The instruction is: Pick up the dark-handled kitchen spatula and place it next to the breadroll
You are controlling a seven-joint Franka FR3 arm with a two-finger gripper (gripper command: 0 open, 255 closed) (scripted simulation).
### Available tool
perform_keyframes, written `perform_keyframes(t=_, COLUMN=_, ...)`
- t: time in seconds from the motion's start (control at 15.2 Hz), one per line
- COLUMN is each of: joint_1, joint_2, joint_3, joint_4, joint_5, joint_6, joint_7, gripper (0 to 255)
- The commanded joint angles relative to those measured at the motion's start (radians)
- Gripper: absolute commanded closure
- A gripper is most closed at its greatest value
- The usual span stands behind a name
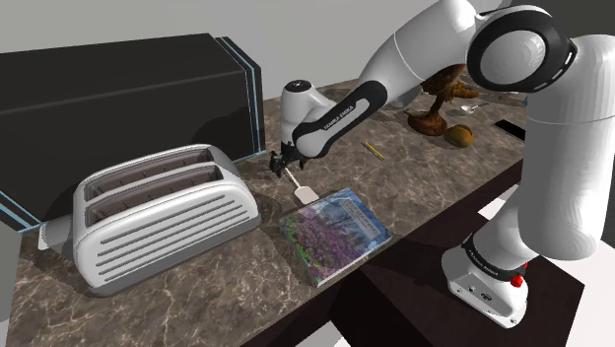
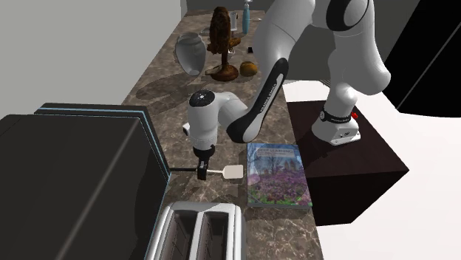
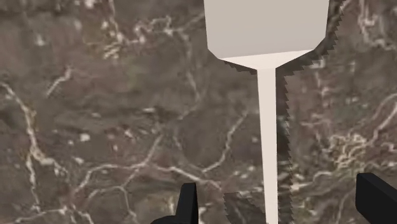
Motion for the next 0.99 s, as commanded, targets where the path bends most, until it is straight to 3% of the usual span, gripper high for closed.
perform_keyframes(t=0.0, joint_1=0.0, joint_2=0.002, joint_3=0.0, joint_4=0.001, joint_5=0.0, joint_6=0.001, joint_7=0.0, gripper=0)
perform_keyframes(t=0.26, joint_1=0.0, joint_2=0.002, joint_3=0.0, joint_4=0.001, joint_5=0.0, joint_6=0.001, joint_7=0.0, gripper=0)
perform_keyframes(t=0.33, joint_1=0.0, joint_2=0.002, joint_3=0.0, joint_4=0.001, joint_5=0.0, joint_6=0.001, joint_7=0.0, gripper=255)
perform_keyframes(t=0.92, joint_1=0.0, joint_2=0.002, joint_3=0.0, joint_4=0.001, joint_5=0.0, joint_6=0.001, joint_7=0.0, gripper=255)
